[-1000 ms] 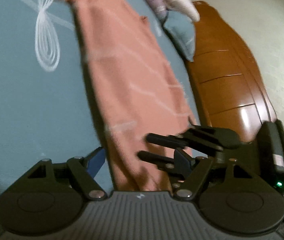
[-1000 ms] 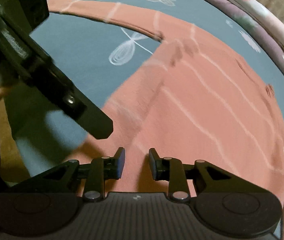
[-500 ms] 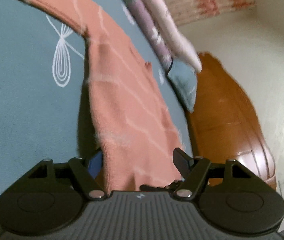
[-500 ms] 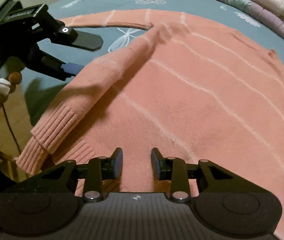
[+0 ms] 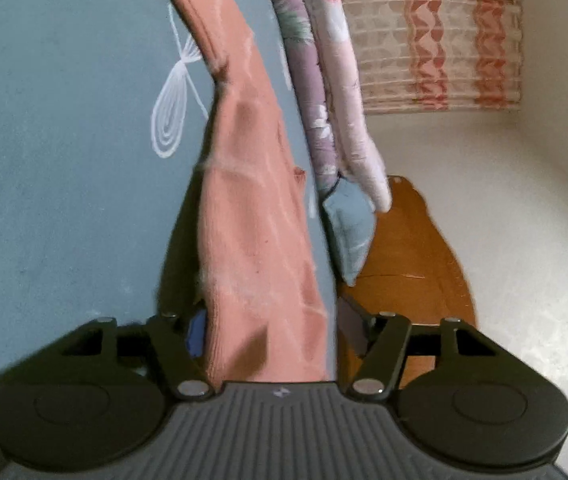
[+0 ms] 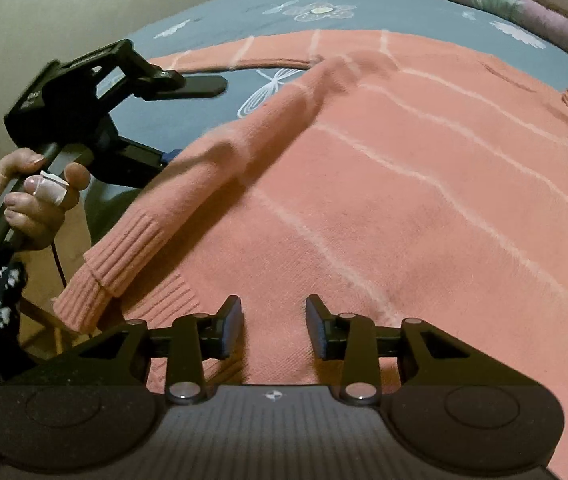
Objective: Fold clothes
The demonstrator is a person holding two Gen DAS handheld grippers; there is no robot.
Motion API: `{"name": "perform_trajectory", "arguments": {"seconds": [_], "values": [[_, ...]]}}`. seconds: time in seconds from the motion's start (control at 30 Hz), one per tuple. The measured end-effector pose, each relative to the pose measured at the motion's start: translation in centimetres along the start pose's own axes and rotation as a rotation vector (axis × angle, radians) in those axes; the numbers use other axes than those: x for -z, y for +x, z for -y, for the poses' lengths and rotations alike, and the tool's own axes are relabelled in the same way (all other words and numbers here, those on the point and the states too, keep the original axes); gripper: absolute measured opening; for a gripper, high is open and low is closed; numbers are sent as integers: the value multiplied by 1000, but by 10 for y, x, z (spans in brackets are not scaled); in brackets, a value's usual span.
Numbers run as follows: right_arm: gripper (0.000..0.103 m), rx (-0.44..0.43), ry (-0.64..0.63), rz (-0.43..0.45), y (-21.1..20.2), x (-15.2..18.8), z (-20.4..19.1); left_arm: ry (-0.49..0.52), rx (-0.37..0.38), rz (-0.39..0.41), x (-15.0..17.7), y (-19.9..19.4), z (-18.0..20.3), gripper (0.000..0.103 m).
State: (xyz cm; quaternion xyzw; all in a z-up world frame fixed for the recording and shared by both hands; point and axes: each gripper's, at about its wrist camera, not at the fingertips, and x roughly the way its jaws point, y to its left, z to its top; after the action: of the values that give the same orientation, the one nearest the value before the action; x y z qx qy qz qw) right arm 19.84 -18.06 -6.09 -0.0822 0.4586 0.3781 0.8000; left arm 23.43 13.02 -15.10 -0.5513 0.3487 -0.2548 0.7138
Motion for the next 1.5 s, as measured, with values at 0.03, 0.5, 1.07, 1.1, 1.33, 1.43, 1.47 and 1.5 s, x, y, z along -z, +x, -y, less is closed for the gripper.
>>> {"name": "perform_trajectory", "arguments": {"seconds": [0.03,0.5,1.07,1.1,1.33,1.43,1.47,1.5], "values": [[42,-2,14,7,0,1,1,11,-5,-24,3,-1,-1,62],[42,58,45,22,9,-1,-6,105,-161,-165,13,1,11,6],[55,207,19,70,-23,-12,-7,139,-447,-162,-36,-55,25,7],[56,220,27,72,-28,-10,-5,166,-464,-162,-38,-58,30,7],[60,292,160,99,-52,8,21,340,-449,-82,-92,-54,69,18],[60,325,206,121,-55,8,30,323,-390,-71,-123,-15,58,26],[60,333,214,131,-57,8,31,305,-383,-70,-133,0,53,28],[60,340,218,141,-60,8,30,287,-376,-71,-141,14,49,28]]}}
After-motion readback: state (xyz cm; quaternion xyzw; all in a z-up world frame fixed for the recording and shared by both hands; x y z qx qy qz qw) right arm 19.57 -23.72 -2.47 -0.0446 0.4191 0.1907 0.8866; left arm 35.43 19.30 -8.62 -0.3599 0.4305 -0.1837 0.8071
